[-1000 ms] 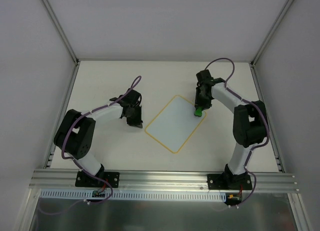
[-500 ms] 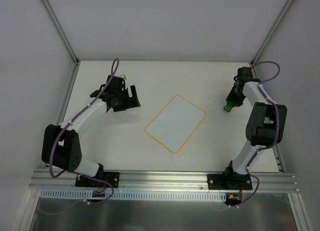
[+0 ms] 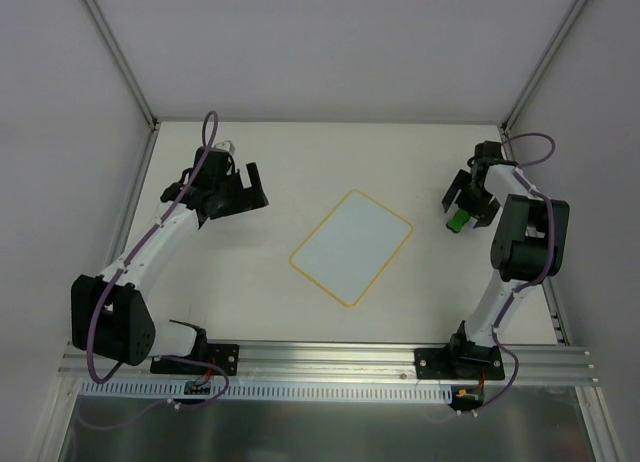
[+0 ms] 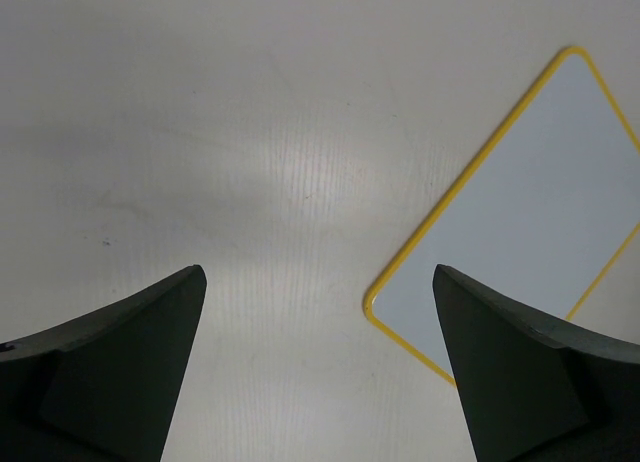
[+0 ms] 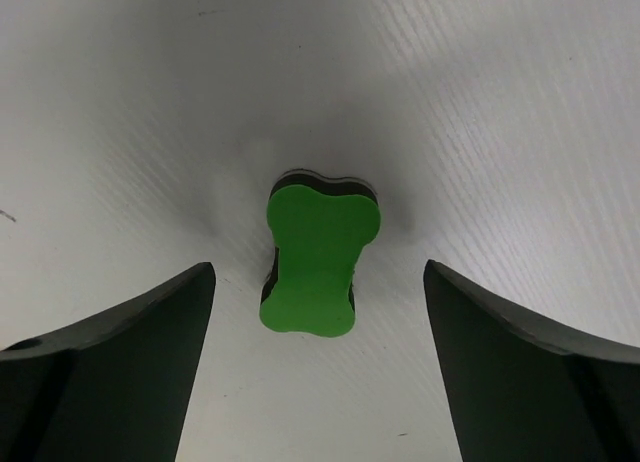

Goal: Erase the whiteboard

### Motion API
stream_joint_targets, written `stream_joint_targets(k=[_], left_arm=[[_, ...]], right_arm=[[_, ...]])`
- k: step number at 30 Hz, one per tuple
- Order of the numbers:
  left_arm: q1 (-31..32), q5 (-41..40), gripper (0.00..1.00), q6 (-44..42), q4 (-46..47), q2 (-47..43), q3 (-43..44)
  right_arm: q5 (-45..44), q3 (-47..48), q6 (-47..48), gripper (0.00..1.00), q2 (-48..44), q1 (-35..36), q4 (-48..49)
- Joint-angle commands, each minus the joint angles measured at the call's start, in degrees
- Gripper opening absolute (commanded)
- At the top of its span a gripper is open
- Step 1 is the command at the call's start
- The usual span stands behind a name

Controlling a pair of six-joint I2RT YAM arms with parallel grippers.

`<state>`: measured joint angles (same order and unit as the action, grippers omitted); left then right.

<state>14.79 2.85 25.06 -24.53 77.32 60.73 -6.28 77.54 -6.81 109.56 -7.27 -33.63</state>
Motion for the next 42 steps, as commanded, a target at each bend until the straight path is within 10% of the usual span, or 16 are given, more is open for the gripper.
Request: stream_joint_targets(k=[1, 22, 42], left_arm=[[-1.0, -2.1, 0.99, -2.7, -1.8, -4.3, 2.7], [-2.0, -16.2, 0.99, -17.0, -4.5, -34.6, 15.1], [-2.0, -15.2, 0.99, -18.3, -4.6, -43.7, 15.9]], right_arm=[[-0.5, -0.2, 0.6, 0.91, -6.4, -0.2, 0.1], [2.9, 6.0, 13.8, 0.99, -61.5, -0.2, -2.3], [-5.5, 2.5, 21.0, 0.99, -78.3, 17.5, 0.9]])
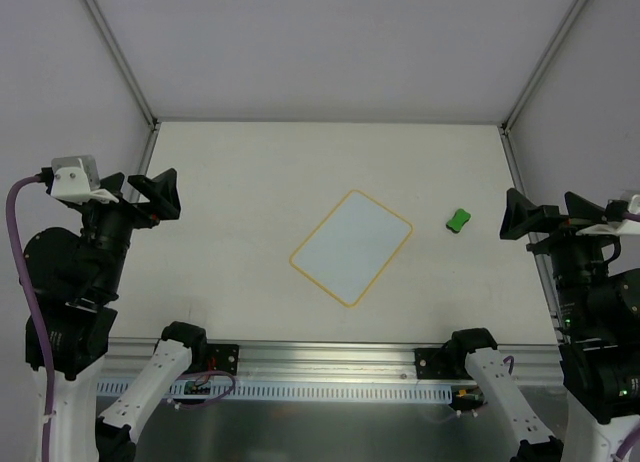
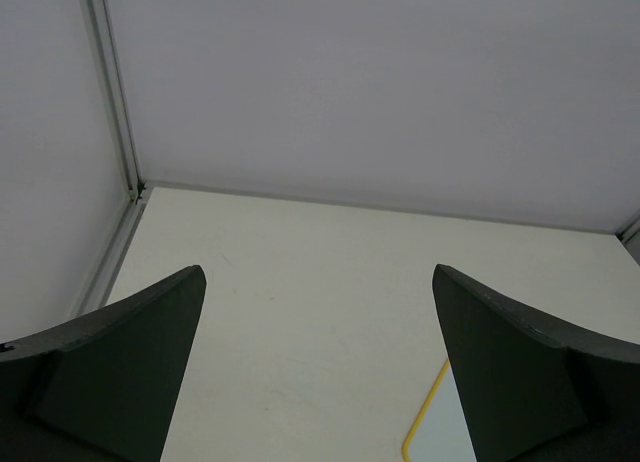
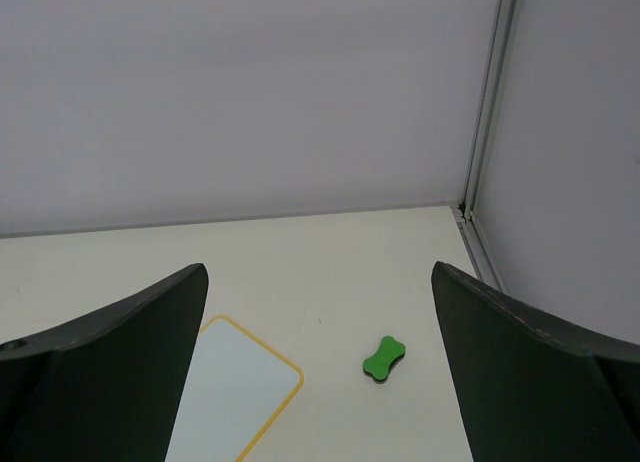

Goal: Erase the whiteboard

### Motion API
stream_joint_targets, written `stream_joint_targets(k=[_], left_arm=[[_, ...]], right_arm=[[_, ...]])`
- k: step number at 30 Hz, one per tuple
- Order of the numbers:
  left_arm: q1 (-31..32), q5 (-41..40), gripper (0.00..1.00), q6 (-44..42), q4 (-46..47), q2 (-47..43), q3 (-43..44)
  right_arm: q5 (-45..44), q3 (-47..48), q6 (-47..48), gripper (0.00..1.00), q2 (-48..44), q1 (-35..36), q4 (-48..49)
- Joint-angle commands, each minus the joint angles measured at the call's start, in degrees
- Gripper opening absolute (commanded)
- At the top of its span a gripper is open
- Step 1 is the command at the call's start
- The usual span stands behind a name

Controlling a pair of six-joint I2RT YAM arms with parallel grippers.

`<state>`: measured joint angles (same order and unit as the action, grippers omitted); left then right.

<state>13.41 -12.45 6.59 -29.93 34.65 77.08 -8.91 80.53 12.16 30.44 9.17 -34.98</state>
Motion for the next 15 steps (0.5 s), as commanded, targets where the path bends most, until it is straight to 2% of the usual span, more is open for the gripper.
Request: stream_joint_targets(k=[1, 15], left_arm=[[-0.6, 0.0, 0.99, 0.2, 0.9, -1.1, -0.5], [-0.5, -0.5, 0.99, 1.0, 0.9, -1.9, -1.4]], right_arm=[[-2.9, -0.6, 2.1, 0.99, 1.0, 1.0, 2.2], [-3.2, -1.2, 2.3, 0.99, 0.4, 1.1, 2.7]])
